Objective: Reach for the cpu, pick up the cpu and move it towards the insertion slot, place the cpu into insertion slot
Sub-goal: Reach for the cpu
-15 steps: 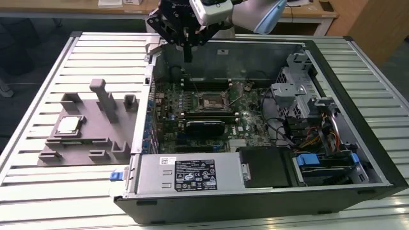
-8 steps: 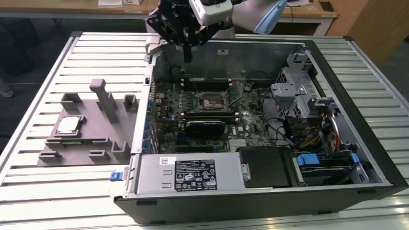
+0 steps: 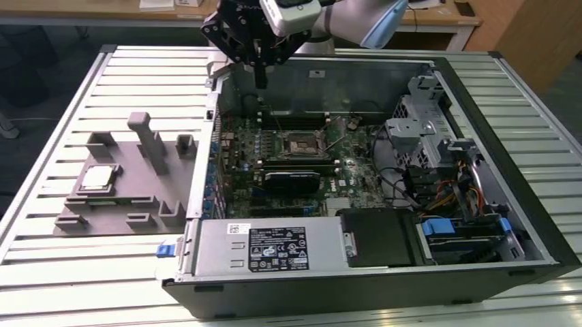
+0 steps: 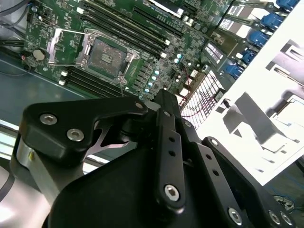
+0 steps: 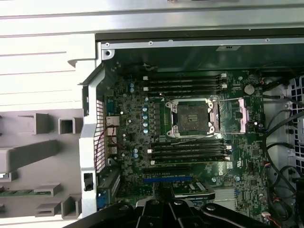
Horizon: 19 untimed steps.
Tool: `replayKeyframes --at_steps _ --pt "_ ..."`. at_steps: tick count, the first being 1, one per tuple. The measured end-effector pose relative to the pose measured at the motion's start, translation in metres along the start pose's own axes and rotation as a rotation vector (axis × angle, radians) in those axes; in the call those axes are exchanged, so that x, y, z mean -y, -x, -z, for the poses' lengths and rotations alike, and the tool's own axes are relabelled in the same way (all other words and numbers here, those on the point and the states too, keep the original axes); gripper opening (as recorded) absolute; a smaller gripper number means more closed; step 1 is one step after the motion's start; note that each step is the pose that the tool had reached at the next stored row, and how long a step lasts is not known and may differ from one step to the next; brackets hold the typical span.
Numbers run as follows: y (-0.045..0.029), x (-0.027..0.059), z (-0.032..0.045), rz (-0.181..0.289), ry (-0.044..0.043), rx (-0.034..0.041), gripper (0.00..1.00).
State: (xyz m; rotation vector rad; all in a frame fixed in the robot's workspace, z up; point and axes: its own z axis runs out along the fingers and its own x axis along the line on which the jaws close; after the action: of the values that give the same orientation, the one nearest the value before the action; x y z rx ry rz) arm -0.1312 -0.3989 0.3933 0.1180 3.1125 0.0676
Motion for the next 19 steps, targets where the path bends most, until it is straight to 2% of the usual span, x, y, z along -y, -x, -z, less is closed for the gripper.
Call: replayKeyframes --at_steps 5,19 --pt "-0.0073 0.0005 0.0002 0.0 0.0 0.0 0.11" --pt "-0.0372 0.0028 0.001 0.0 0.0 0.0001 0.11"
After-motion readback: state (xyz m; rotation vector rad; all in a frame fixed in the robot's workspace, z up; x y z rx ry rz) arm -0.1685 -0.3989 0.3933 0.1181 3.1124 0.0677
